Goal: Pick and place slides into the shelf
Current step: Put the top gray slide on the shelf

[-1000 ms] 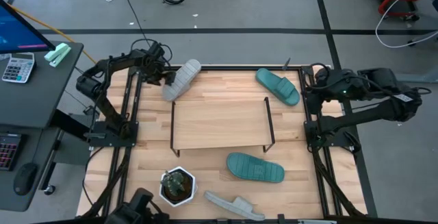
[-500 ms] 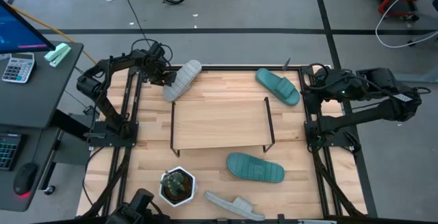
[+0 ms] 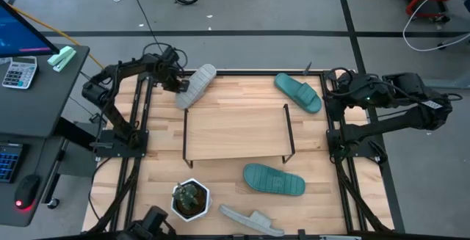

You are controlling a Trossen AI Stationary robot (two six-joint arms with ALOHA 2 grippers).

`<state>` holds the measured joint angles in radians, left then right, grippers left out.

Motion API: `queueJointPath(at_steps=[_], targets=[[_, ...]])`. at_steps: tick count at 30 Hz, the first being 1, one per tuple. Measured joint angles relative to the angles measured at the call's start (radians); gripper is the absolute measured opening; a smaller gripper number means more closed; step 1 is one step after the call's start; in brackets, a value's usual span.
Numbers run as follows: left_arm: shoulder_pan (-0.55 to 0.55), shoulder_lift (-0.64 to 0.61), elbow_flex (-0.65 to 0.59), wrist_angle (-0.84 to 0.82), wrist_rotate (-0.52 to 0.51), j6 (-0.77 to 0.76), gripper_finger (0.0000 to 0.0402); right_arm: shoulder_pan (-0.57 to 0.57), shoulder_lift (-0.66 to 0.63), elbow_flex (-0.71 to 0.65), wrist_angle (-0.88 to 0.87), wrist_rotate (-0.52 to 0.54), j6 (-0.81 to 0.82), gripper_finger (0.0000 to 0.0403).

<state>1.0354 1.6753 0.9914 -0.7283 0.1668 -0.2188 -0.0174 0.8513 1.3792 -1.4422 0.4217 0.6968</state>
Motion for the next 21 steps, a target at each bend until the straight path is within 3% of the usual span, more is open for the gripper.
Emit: queueJointPath(at_steps=[5, 21], targets=[[-0.031, -0.071, -0.004, -0.028, 0.015, -0.003, 0.0007, 0.000, 0.000, 0.000, 0.000, 0.001, 0.000, 0.0126], [-0.078, -0.476, -0.003, -0.037, -0.012, -0.072, 0.0001, 0.000, 0.000, 0.000, 0.000, 0.020, -0.012, 0.0126]])
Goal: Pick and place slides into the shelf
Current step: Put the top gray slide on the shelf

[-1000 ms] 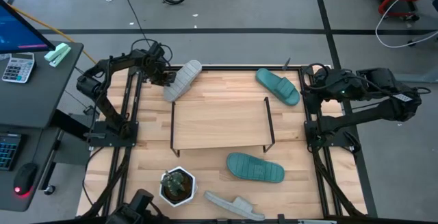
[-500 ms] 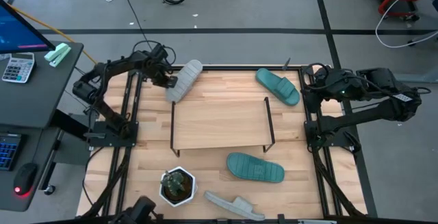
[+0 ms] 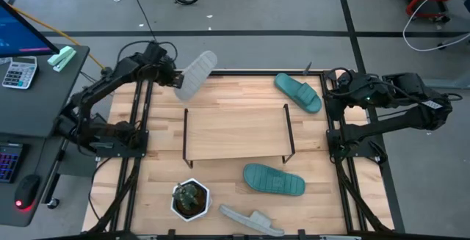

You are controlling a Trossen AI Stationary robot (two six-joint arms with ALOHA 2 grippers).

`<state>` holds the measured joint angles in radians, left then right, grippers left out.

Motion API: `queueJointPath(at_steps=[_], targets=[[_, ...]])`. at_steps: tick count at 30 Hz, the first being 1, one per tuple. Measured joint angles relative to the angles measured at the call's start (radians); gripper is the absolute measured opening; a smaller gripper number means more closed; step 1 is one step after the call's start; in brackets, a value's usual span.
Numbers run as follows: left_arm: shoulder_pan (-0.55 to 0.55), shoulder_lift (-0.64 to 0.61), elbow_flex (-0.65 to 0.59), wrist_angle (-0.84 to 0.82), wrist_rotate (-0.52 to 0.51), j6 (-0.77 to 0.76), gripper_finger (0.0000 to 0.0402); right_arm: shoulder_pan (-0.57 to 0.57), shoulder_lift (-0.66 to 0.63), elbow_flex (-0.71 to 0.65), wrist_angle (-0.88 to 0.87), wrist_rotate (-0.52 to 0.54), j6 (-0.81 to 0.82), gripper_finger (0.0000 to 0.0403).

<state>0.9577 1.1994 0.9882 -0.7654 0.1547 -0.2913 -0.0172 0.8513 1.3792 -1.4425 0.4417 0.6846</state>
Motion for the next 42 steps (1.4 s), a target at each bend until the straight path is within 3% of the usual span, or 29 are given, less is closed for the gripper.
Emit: queueJointPath(at_steps=[7, 14, 22, 30, 36, 42], targets=[[-0.025, -0.150, 0.000, 0.064, 0.029, -0.072, 0.0001, 0.000, 0.000, 0.000, 0.008, 0.013, 0.000, 0.0126], [-0.084, -0.272, 0.001, 0.256, 0.069, -0.191, 0.0001, 0.000, 0.000, 0.000, 0.115, 0.042, -0.020, 0.0126], [-0.209, -0.304, 0.003, 0.545, 0.067, -0.249, 0.0001, 0.000, 0.001, 0.000, 0.504, 0.061, -0.101, 0.0126], [-0.360, -0.303, 0.003, 0.634, -0.053, -0.200, 0.0001, -0.024, 0.043, 0.000, 0.895, 0.058, -0.188, 0.0131], [-0.467, -0.303, 0.003, 0.742, -0.143, -0.143, 0.0001, -0.063, 0.113, 0.000, 1.050, -0.041, -0.144, 0.0174], [-0.535, -0.303, 0.003, 0.771, -0.170, -0.111, 0.0001, -0.102, 0.179, 0.000, 1.036, -0.057, -0.052, 0.0241]])
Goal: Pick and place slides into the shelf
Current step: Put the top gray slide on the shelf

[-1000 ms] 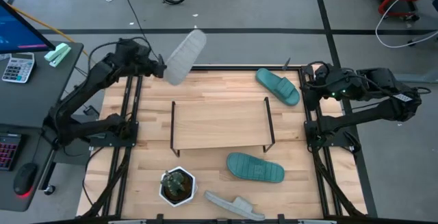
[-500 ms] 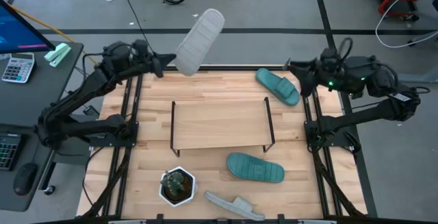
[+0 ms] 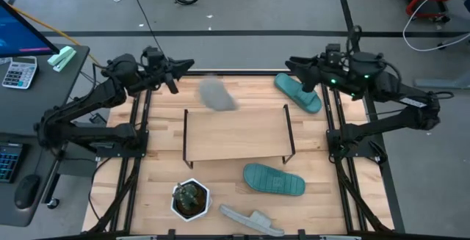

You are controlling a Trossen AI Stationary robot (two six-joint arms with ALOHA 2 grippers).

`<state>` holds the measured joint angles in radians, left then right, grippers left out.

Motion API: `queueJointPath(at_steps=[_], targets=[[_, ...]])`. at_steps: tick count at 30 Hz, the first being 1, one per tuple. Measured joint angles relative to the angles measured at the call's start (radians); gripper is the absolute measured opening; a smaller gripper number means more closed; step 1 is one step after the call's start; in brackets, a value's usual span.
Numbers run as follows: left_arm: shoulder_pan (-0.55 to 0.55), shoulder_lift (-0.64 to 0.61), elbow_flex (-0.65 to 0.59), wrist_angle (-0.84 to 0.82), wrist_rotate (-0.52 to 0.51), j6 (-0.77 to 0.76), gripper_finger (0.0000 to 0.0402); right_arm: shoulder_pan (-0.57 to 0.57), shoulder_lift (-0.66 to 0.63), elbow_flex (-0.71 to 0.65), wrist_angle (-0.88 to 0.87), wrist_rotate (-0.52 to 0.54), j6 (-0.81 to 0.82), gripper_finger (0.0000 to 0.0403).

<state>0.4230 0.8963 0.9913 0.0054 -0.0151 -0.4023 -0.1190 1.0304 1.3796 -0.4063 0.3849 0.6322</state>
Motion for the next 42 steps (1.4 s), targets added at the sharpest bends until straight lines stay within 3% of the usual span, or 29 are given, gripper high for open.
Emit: queueJointPath(at_steps=[6, 12, 16, 24, 29, 31, 37, 42], targets=[[-0.038, 0.010, 0.000, -0.018, -0.001, 0.029, 0.0001, -0.005, 0.033, 0.000, -0.001, -0.002, 0.003, 0.0271], [-0.041, 0.015, 0.000, -0.058, 0.000, 0.031, 0.0002, -0.005, 0.037, 0.000, -0.002, -0.002, 0.001, 0.0264], [-0.029, 0.041, 0.000, -0.146, -0.032, 0.095, 0.0024, -0.006, 0.037, 0.000, -0.026, -0.002, -0.025, 0.0258], [0.095, 0.192, 0.000, -0.278, -0.038, -0.113, 0.0075, -0.031, 0.037, 0.000, -0.080, -0.045, -0.031, 0.0257], [0.156, 0.289, 0.000, -0.244, -0.030, -0.057, 0.0106, -0.031, 0.037, 0.000, -0.103, -0.085, -0.050, 0.0255], [0.186, 0.326, 0.000, -0.250, 0.024, -0.043, 0.0119, -0.031, 0.037, 0.000, -0.138, -0.103, -0.049, 0.0255], [0.277, 0.419, 0.000, -0.245, 0.417, -0.220, 0.0159, -0.031, 0.039, 0.000, -0.230, -0.126, -0.069, 0.0254], [0.247, 0.402, -0.001, -0.239, 0.452, -0.216, 0.0179, -0.048, 0.057, 0.000, -0.227, -0.137, -0.121, 0.0252]])
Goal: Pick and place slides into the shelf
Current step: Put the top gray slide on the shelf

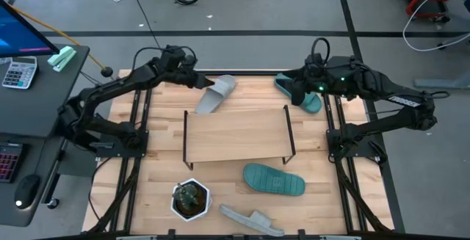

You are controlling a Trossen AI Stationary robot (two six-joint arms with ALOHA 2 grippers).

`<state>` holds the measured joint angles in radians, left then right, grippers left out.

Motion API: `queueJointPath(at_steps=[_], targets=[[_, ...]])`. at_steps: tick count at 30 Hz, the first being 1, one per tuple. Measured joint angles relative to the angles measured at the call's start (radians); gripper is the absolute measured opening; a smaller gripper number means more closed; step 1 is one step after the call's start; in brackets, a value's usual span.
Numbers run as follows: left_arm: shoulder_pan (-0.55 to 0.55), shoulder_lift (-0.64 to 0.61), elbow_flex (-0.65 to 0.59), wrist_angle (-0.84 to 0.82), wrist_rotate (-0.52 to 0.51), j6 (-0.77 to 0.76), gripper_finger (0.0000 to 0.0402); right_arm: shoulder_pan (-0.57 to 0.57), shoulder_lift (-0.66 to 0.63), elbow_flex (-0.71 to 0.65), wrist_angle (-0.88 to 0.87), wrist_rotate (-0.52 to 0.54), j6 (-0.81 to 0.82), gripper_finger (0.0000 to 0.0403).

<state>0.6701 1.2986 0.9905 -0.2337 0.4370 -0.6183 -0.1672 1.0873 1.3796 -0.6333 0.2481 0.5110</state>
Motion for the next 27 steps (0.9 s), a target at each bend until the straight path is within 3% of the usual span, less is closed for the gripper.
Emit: queueJointPath(at_steps=[6, 19, 27], targets=[[-0.018, -0.087, 0.001, -0.034, -0.048, 0.030, 0.0173, -0.078, 0.067, 0.000, 0.020, -0.085, -0.029, 0.0252], [-0.034, -0.329, 0.001, -0.188, -0.116, 0.055, 0.0165, -0.370, 0.349, 0.056, 0.088, -0.420, -0.098, 0.0252], [-0.017, -0.311, 0.000, -0.432, -0.374, 0.072, 0.0165, -0.365, 0.468, 0.168, 0.089, -0.486, -0.146, 0.0249]])
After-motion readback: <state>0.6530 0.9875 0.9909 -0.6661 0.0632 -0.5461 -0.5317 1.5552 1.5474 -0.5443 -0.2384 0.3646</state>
